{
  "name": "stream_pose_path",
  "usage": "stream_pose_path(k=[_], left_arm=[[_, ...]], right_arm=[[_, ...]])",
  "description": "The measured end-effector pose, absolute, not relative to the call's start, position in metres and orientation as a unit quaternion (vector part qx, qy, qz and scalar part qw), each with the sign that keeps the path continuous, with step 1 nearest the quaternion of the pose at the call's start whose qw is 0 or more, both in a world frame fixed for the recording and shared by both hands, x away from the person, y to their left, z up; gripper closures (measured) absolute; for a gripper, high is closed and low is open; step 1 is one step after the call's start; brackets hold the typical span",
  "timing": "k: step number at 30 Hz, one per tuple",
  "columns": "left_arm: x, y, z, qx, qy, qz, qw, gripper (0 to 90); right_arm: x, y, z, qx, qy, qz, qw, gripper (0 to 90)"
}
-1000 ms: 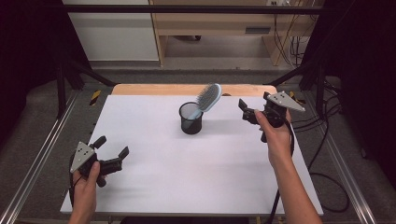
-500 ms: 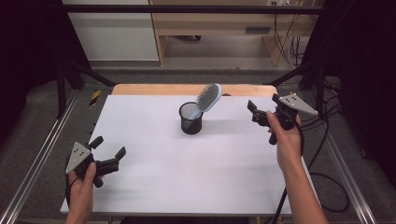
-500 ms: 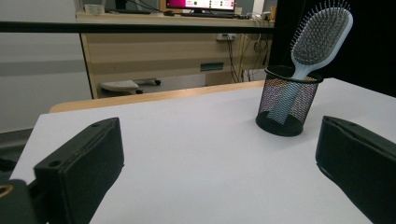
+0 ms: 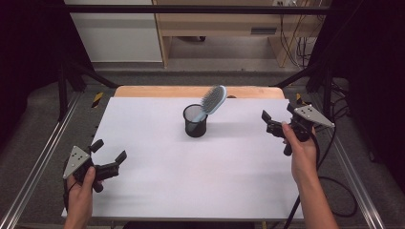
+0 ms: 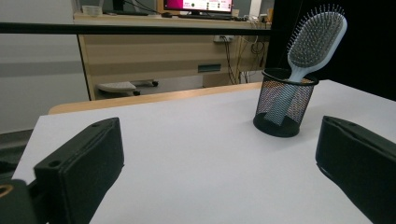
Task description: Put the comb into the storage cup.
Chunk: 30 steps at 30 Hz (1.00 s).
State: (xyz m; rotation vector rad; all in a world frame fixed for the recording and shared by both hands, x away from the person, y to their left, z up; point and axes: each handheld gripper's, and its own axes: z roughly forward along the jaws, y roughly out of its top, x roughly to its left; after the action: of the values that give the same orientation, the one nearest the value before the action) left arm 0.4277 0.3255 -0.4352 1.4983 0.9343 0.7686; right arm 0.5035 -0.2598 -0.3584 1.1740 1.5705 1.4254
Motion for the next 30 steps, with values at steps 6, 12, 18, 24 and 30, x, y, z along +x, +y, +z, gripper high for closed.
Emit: stream_pose_path(k=[6, 12, 18, 24, 30], left_arm=[[0.427, 0.325, -0.435, 0.641, 0.397, 0.322, 0.573, 1.2], [0.426, 0.324, -0.436, 0.641, 0.4, 0.321, 0.571, 1.2], [0.425, 0.321, -0.436, 0.642, 0.398, 0.319, 0.572, 1.2], [0.423, 0.32, -0.436, 0.642, 0.401, 0.313, 0.573, 1.2], [0.414, 0.324, -0.435, 0.641, 0.399, 0.313, 0.576, 1.2]], right_arm=[[0.495, -0.265, -0.364, 0.454, 0.608, 0.542, 0.36, 4.2], [0.486, -0.273, -0.37, 0.455, 0.61, 0.541, 0.358, 4.0], [0.478, -0.279, -0.375, 0.45, 0.618, 0.539, 0.352, 3.5], [0.47, -0.283, -0.381, 0.45, 0.622, 0.537, 0.35, 3.7], [0.464, -0.285, -0.389, 0.449, 0.624, 0.538, 0.346, 4.3]])
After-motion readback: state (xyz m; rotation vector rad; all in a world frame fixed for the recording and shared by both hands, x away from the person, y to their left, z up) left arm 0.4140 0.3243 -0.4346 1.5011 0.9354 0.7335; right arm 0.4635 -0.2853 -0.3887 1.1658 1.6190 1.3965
